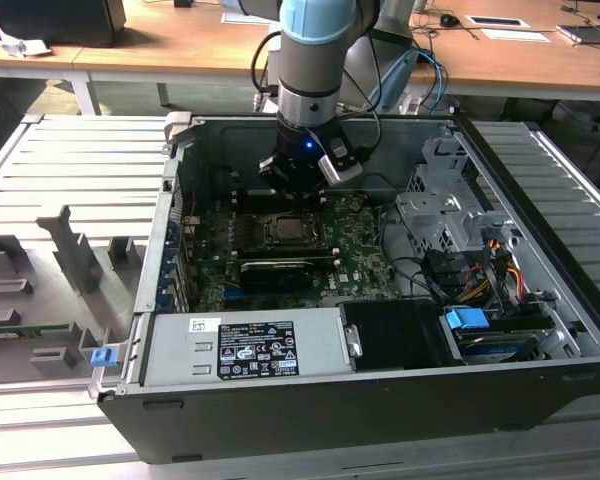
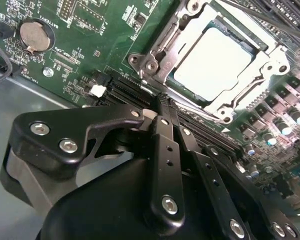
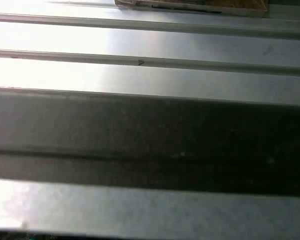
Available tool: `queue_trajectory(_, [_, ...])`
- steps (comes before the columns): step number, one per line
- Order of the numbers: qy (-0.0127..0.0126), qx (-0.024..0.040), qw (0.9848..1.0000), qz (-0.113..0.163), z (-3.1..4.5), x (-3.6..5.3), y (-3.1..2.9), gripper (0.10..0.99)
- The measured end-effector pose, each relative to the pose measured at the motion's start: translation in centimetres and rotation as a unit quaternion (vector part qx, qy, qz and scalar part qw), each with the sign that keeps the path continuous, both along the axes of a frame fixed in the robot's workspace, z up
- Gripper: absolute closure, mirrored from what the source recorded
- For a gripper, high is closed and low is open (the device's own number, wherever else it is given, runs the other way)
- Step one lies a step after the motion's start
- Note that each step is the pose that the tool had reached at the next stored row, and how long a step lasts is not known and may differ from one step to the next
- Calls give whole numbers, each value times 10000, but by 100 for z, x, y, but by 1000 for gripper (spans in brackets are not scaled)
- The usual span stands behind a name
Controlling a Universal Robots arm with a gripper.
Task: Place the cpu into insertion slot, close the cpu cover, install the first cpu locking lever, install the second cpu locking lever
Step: 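Install the first cpu locking lever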
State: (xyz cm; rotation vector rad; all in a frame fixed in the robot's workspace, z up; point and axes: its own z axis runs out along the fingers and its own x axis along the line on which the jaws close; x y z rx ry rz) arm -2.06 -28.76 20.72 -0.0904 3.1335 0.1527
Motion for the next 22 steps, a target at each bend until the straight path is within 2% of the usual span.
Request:
queue_trajectory(7, [0,-28,10000,0,-29,14,1,980])
queue_trajectory(12, [0,-90,10000,-1,-43,18,1,980])
queue_trajectory(22, [-1,-80,10000,0,-49,30,2,980])
